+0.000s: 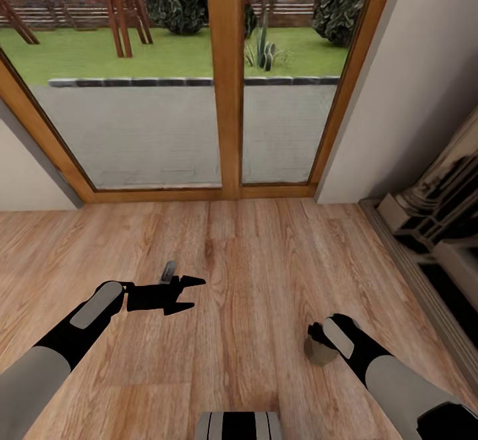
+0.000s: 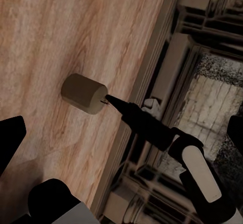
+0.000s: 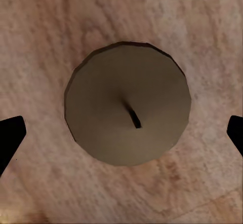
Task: Place each of the two pumpkins and all three candles from the living room inside a cabinet in the living room (use any cabinet), then make sure every cabinet is closed, and position the cauldron so it is next to a table in the living room.
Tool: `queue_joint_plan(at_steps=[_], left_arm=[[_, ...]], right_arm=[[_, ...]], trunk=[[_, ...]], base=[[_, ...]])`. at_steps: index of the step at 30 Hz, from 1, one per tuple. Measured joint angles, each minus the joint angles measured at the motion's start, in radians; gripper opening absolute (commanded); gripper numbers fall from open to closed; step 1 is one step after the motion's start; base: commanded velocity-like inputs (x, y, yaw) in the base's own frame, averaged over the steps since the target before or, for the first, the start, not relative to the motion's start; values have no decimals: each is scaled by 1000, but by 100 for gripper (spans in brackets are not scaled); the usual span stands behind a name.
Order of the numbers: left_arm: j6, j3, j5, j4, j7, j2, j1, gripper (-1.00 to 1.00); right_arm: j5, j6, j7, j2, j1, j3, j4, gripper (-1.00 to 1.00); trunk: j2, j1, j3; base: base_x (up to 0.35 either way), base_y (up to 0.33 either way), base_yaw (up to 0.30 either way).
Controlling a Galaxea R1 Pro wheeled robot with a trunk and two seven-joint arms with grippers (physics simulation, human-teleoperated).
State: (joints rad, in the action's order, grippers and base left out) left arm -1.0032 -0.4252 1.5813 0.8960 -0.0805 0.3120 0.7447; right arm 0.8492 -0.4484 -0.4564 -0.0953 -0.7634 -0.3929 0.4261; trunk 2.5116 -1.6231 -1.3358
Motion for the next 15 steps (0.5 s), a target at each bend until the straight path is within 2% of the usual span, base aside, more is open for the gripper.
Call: queue_joint_plan(at_steps=[5,12,15], left_arm=[[0,0,-1,0,0,0,0,100],[0,0,0,2,0,0,0,100],[0,0,-1,3,0,0,0,100]], right_arm=[[0,28,15,0,0,-6,-42,100],[0,32,17,0,0,-7,-56,100],[0,33,17,0,0,-8,-57,100]], trunk=[[1,-1,-12],[1,-1,-12],[1,-3,-23]], base=[[0,0,0],[0,0,0],[0,0,0]])
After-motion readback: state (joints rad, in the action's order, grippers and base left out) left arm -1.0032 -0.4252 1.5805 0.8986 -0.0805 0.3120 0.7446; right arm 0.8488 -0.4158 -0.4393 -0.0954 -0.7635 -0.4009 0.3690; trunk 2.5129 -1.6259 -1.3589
